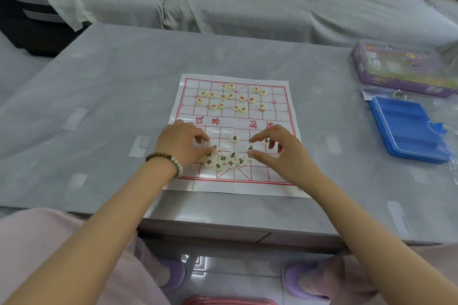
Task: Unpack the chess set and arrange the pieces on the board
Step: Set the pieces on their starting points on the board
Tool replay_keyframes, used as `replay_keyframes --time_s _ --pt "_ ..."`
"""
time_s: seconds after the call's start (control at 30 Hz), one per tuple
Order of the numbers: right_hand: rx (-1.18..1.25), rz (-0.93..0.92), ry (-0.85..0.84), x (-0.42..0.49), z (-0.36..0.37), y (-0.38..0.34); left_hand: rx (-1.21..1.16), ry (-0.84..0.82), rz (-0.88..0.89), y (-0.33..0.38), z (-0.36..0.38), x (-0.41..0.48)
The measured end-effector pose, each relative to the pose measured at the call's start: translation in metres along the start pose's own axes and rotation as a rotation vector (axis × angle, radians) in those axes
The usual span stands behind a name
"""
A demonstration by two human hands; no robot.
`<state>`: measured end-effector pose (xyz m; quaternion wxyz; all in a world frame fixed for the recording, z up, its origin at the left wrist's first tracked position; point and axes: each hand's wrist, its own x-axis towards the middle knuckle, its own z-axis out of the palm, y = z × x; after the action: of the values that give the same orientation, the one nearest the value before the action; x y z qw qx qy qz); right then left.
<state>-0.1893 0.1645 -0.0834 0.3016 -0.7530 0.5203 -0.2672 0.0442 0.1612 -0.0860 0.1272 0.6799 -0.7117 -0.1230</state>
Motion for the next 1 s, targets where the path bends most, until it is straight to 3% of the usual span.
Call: replay_keyframes --time_s 0.27,0.43,0.7,0.9,1.0 --pt "-0.012 0.021 0.028 0.007 0.01 -0.007 0.005 -0.017 -0.014 0.018 0.001 0.009" --pt "0.025 -0.02 0.03 0.009 0.028 -0.017 -0.088 0.108 -0.042 -0.019 -0.029 -0.009" --pt "0.016 -0.136 0.013 0.026 0.068 -0.043 -0.032 -0.072 0.035 -0.066 -0.016 -0.058" --pt "-0.024 -0.188 0.031 0.033 0.088 -0.054 -0.212 0.094 -0.072 -0.055 -0.003 -0.062" --pt "-0.029 -0.184 0.03 0.033 0.087 -0.049 -0.341 0.045 -0.053 -0.061 -0.001 -0.064"
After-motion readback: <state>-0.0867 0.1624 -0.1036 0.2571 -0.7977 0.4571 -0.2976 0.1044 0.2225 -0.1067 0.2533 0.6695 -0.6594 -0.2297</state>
